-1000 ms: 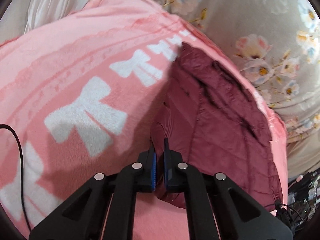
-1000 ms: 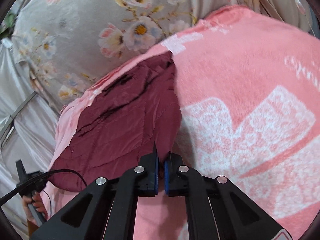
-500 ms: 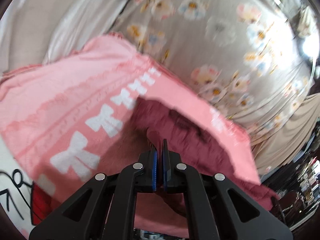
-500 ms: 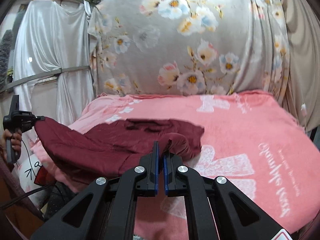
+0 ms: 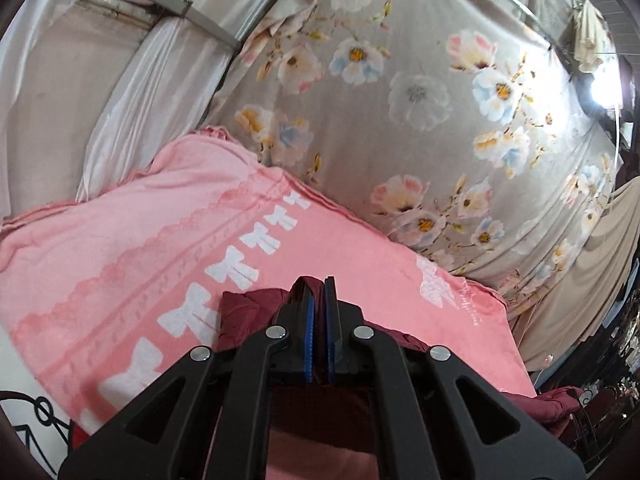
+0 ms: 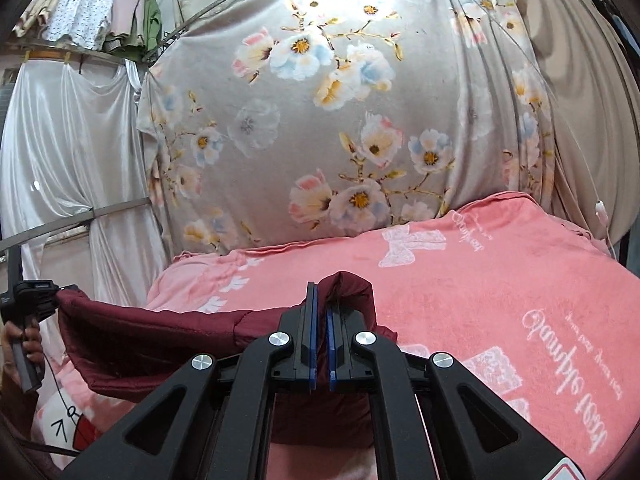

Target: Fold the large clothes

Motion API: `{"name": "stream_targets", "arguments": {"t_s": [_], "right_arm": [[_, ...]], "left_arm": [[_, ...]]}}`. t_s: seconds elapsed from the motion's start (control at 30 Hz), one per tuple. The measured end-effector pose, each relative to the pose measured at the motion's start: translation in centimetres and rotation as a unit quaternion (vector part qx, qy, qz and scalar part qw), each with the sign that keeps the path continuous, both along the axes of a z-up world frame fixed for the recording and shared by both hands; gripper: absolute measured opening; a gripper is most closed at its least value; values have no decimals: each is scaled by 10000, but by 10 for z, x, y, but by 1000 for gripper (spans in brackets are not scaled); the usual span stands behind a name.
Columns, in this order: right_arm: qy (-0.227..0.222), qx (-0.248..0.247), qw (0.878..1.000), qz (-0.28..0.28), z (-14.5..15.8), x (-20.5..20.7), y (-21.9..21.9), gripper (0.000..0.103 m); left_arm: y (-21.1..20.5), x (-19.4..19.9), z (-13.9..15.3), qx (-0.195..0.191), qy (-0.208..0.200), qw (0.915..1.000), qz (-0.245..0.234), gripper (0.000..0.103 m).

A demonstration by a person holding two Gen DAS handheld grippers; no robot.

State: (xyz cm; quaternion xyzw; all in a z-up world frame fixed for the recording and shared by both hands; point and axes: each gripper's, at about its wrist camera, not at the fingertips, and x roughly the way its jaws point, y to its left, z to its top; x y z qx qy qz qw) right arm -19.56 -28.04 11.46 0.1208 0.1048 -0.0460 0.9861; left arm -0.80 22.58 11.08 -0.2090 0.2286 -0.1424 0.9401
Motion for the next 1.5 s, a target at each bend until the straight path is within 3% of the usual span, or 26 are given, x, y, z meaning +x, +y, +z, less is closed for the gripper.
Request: {"name": "stream_targets", "arguments": {"t_s": [0.23,0.33,0.57,0.67,0.93,1.2,1.33,1.5], "right_arm": [[626,-761,9951,-62,-25,41,0,3],[687,-847,9940,42,-30,32,6,3],[422,-1687,9846,161,-1,-41,50,3],[414,-1985,9792,120,-5,-29,52,3],[1052,-1064,9887,-58,-56,68,13,3],[1190,-528,9903,-478,-64,154,-9,3],[1436,-157,9870,-708,-76,195,-23,3],[1938,102,9774,-836,-107,243,-36,3]], "left_arm": [[-3,29,-20,171,241,9995,88,4],[-1,38,-33,144,443,9989,109,3],[34,-20,-32,-174,404,9990,112,4],[33,-27,-24,-133,247,9995,149,4],[0,50,-65,352,851,9951,361,4],[-24,115,-78,555,939,9924,574,6],[-38,155,-78,619,930,9912,705,5],[-54,206,-97,1096,1094,9832,971,4]]}}
